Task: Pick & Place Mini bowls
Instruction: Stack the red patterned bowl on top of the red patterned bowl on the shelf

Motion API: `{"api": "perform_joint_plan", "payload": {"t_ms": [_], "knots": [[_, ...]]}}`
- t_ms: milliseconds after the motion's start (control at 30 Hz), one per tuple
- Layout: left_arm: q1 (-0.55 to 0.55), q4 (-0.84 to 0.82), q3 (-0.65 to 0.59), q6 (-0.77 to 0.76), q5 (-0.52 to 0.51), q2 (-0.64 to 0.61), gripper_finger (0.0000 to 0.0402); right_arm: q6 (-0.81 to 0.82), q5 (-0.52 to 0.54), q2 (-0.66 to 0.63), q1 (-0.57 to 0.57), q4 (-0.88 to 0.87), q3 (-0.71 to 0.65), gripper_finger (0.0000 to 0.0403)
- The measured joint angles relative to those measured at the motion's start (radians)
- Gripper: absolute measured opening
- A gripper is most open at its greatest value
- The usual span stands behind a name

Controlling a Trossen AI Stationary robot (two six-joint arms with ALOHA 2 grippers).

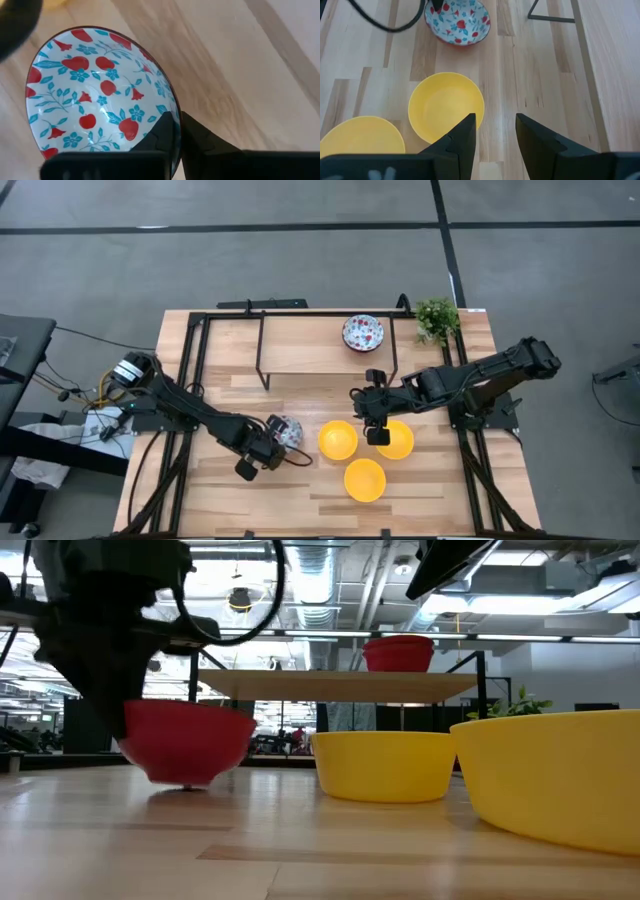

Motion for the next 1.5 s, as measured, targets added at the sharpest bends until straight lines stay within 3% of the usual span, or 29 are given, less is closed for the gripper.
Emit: {"api": "perform_joint_plan", "payload": {"t_ms": [433,700,867,1133,1300,1500], "knots": [[0.002,0.014,0.002,0.013,-0.228,-0.278,0.0011,-0.007,0.004,-0.012,-0.016,0.095,0.0,0.0129],[0.048,0.18,0.003,0.118,-0.248,-0.382,0.0012,-0.14,0.0,-0.012,-0.048,0.223,0.041,0.0129],[0.106,0.28,0.004,0.178,-0.247,-0.392,0.0014,-0.153,0.0,-0.012,-0.077,0.279,0.108,0.0129],[0.194,0.354,0.004,0.194,-0.258,-0.341,0.0014,0.05,0.001,-0.012,-0.148,0.33,0.191,0.0129],[0.21,0.36,0.004,0.225,-0.249,-0.308,0.0013,0.175,-0.001,-0.012,-0.186,0.311,0.204,0.0129],[0.204,0.366,0.004,0.236,-0.196,-0.271,0.0014,0.187,-0.001,-0.012,-0.188,0.267,0.205,0.0129]]}}
